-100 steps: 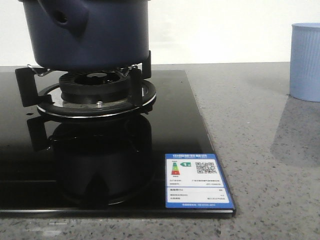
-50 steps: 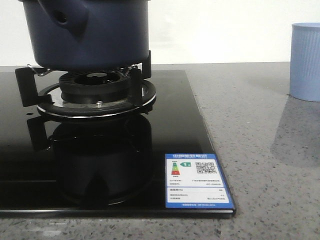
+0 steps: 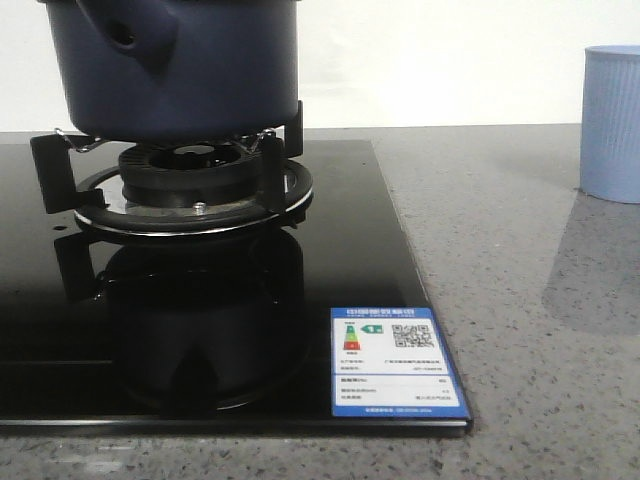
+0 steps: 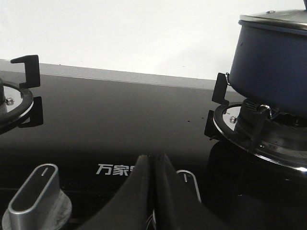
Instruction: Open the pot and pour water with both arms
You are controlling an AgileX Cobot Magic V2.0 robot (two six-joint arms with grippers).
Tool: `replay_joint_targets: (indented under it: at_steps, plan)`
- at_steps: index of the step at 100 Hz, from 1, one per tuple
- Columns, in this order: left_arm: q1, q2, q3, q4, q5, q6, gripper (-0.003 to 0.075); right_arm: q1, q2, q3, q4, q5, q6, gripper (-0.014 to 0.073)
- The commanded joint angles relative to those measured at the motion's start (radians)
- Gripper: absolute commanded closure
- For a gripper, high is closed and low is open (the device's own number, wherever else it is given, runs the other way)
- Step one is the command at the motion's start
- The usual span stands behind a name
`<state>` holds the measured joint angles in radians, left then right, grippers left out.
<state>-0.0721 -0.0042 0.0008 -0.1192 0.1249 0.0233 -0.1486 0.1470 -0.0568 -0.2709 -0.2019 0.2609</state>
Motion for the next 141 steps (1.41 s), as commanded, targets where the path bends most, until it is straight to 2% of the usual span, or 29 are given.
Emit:
replay_joint_targets:
  at_steps: [1, 7, 21, 39, 42, 54, 65, 141]
  plan:
    - [0.0, -0.027, 0.033, -0.011, -0.083, -0.009, 0.0739, 0.02, 0.021, -0.022, 0.279, -0.024, -0.28, 0.0664]
    - [0.0, -0.027, 0.033, -0.011, -0.083, -0.009, 0.0739, 0.062, 0.021, -0.022, 0.26, 0.001, -0.343, 0.0664]
    - [0.0, -0.027, 0.033, -0.011, -0.083, -0.009, 0.0739, 0.151, 0.021, 0.01, 0.259, 0.017, -0.35, 0.0664]
    - [0.0, -0.027, 0.033, -0.011, -0.083, -0.009, 0.0739, 0.162, -0.046, 0.096, 0.258, 0.017, -0.323, 0.0664]
    - [0.0, -0.027, 0.033, -0.011, -0.083, -0.009, 0.0739, 0.162, -0.069, 0.093, 0.253, 0.091, -0.314, 0.0664]
    - [0.0, -0.027, 0.033, -0.011, -0.083, -0.009, 0.0739, 0.158, -0.179, 0.093, 0.251, 0.226, -0.314, 0.0664]
    - [0.0, -0.027, 0.033, -0.011, -0.083, -0.009, 0.0739, 0.158, -0.176, 0.095, 0.249, 0.277, -0.312, 0.0664]
    - [0.0, -0.027, 0.033, -0.011, -0.083, -0.009, 0.0739, 0.156, -0.176, 0.093, 0.249, 0.264, -0.312, 0.0664]
